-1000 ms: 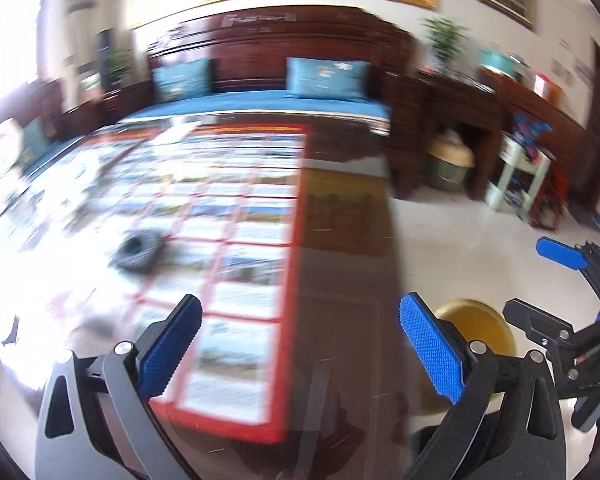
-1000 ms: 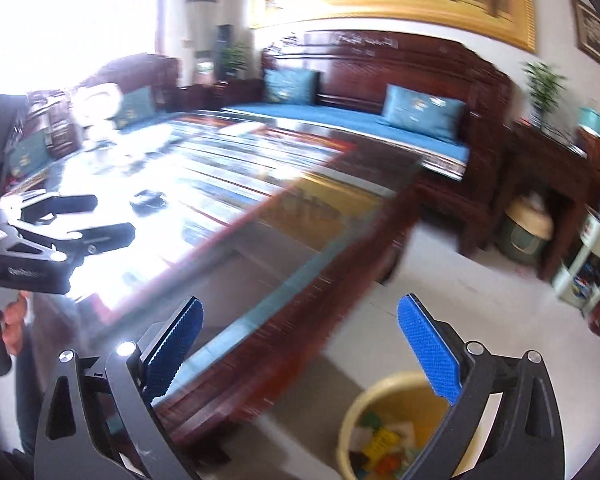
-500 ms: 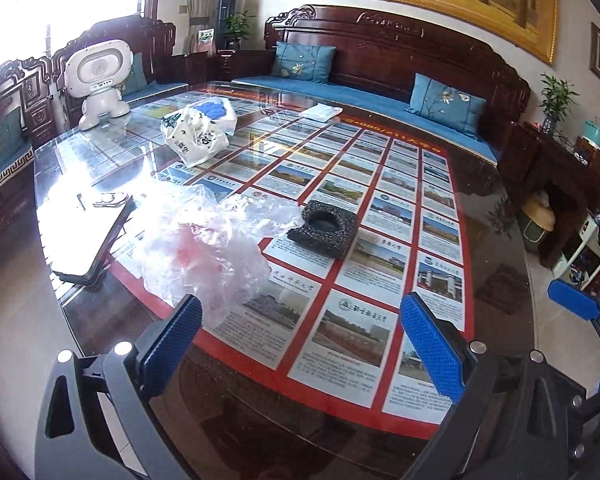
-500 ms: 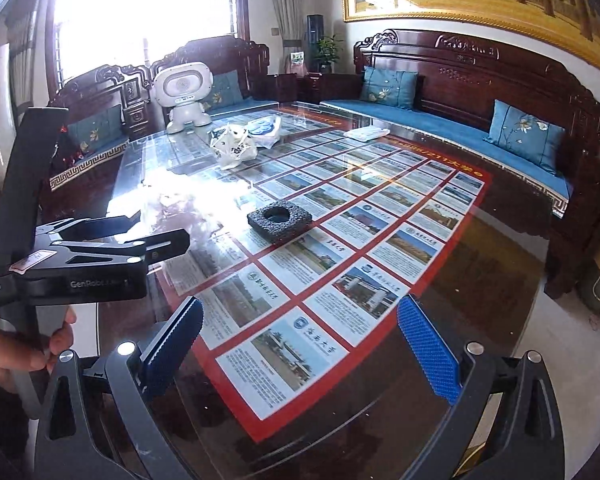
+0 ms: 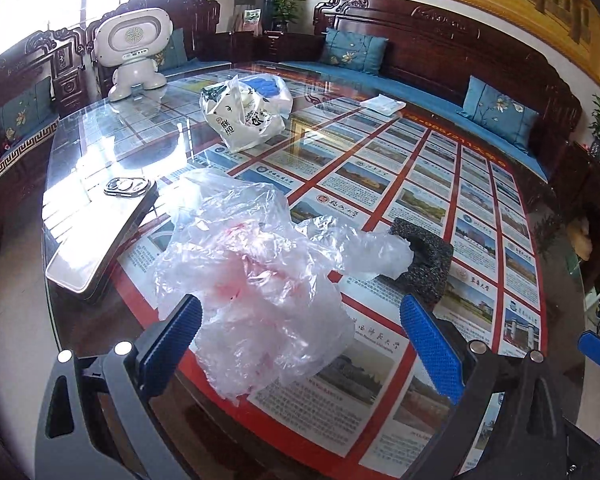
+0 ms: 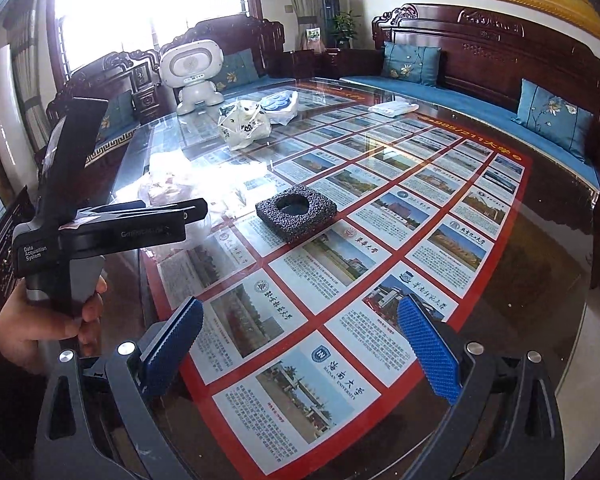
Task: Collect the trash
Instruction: 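Grasp the black foam block with the right gripper while the left grasps the clear plastic bag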
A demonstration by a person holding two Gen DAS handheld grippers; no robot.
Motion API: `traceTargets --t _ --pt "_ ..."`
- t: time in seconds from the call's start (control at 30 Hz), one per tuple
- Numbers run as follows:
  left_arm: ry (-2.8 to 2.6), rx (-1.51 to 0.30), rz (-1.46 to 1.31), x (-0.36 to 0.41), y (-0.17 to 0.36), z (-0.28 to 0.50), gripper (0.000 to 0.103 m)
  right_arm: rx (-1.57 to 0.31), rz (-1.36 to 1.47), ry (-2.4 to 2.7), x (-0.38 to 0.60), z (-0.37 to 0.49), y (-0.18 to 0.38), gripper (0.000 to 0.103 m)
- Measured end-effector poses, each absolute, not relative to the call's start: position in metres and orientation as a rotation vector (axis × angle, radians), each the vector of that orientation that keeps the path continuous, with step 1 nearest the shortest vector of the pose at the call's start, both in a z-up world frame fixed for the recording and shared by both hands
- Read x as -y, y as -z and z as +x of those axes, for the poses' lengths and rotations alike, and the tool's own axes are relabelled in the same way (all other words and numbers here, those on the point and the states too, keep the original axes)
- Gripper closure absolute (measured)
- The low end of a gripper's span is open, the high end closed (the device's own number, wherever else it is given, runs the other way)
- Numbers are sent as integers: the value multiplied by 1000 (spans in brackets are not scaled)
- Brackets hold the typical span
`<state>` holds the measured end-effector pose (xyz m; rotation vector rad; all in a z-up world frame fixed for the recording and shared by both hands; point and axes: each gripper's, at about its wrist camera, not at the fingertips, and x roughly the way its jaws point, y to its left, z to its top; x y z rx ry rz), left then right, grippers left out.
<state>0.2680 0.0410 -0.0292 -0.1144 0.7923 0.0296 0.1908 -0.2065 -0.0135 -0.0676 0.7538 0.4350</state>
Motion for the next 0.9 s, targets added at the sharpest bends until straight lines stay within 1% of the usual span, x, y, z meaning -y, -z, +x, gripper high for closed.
traceTargets --t 0.13,0.2,0.23,0.27,0.3,0.33,0.37,0.4,0.43,0.47,0.53,0.63,0.8,0.87,0.9 --pt "-33 -810 -128 -45 36 282 4 -768 -66 -457 199 205 18 9" --pt "-33 -820 -136 -47 37 285 7 -776 -76 -466 196 210 21 9" --pt "-33 -826 -137 -48 38 286 15 -780 -83 -468 194 214 22 9" --pt "-28 -831 -138 -49 39 286 29 -787 -89 -474 191 217 24 9" --pt "-19 -838 -142 -50 40 287 35 -790 -90 -479 190 219 25 9" --pt "-7 -847 -152 -51 42 289 45 -792 -91 -478 188 222 26 9" --pt "3 -857 -168 -54 44 290 51 -794 -94 -478 186 224 27 9" --pt "10 -862 -177 -55 46 291 55 -795 -96 -481 184 227 26 9" --pt "17 -863 -182 -57 48 291 63 -793 -99 -482 181 229 26 9" --pt "28 -862 -189 -58 48 291 67 -791 -103 -481 180 231 25 9" --pt "42 -857 -193 -60 48 290 73 -786 -110 -483 176 234 23 9" --pt "61 -851 -203 -63 47 290 75 -781 -128 -468 170 242 23 9" --pt "76 -836 -211 -66 43 288 76 -793 -132 -442 162 259 26 9" --pt "79 -828 -216 -69 40 288 76 -806 -138 -417 160 269 28 10" --pt "80 -825 -221 -70 39 287 76 -821 -134 -406 159 276 30 17"
